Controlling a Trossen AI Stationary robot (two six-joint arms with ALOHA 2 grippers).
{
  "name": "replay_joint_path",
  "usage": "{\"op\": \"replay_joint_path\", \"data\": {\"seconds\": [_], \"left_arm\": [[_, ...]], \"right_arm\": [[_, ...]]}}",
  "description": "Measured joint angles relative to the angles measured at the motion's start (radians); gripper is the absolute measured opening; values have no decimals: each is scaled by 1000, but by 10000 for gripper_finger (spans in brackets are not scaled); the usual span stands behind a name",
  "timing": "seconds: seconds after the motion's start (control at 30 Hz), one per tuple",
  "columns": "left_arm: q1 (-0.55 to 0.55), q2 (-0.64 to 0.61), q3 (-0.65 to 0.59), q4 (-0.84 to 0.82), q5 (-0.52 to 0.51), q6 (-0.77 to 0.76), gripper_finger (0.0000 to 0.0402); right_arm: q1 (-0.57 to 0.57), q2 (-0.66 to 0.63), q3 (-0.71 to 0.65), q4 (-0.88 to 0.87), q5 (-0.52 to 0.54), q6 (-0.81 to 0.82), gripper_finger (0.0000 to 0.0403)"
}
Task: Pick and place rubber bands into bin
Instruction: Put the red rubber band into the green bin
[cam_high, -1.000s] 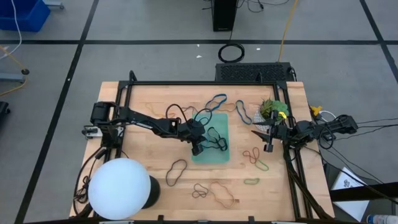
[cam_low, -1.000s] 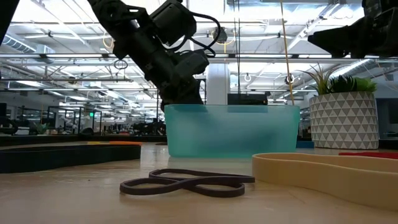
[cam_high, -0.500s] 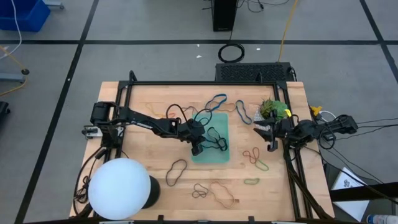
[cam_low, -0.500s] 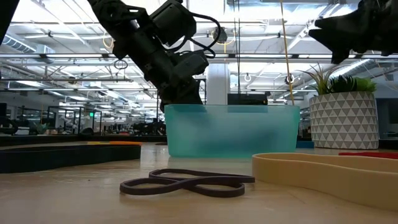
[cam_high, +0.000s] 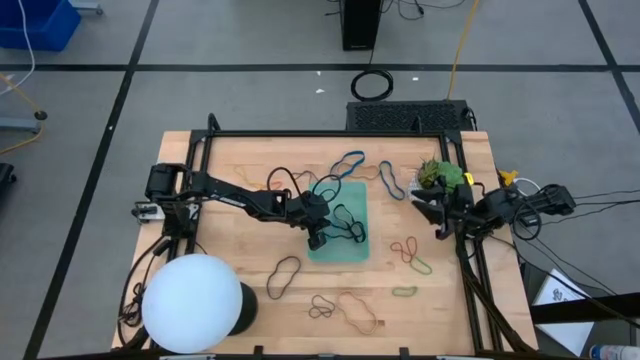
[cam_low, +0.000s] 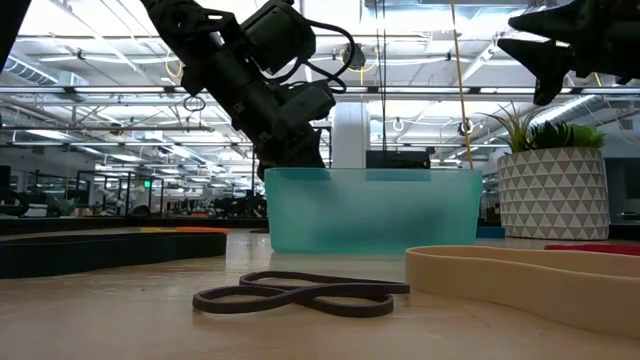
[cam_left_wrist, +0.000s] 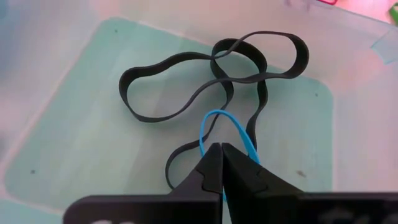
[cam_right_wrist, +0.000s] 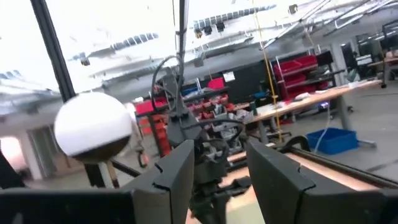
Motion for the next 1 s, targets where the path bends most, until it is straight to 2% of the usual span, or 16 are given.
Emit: {"op": "replay_joint_path", "data": {"seconds": [0.2,0.33,0.43,0.73,0.87,1.0], "left_arm": [[0,0,0,-5,0,0,34],[0,0,0,-9,0,0,45],[0,0,0,-15,0,0,46],[0,-1,0,-18,0,0,46],[0,-1,0,-21,0,0,46],[0,-1,0,-22,0,0,47]], "right_arm": [[1,21,37,-8,-102,-136,141],[0,95,111,-51,-101,-305,141],[0,184,173,-158,-99,-349,141],[3,532,347,-481,-108,-226,141],[15,661,403,-599,-185,-140,141],[34,763,407,-642,-211,-57,141]]}}
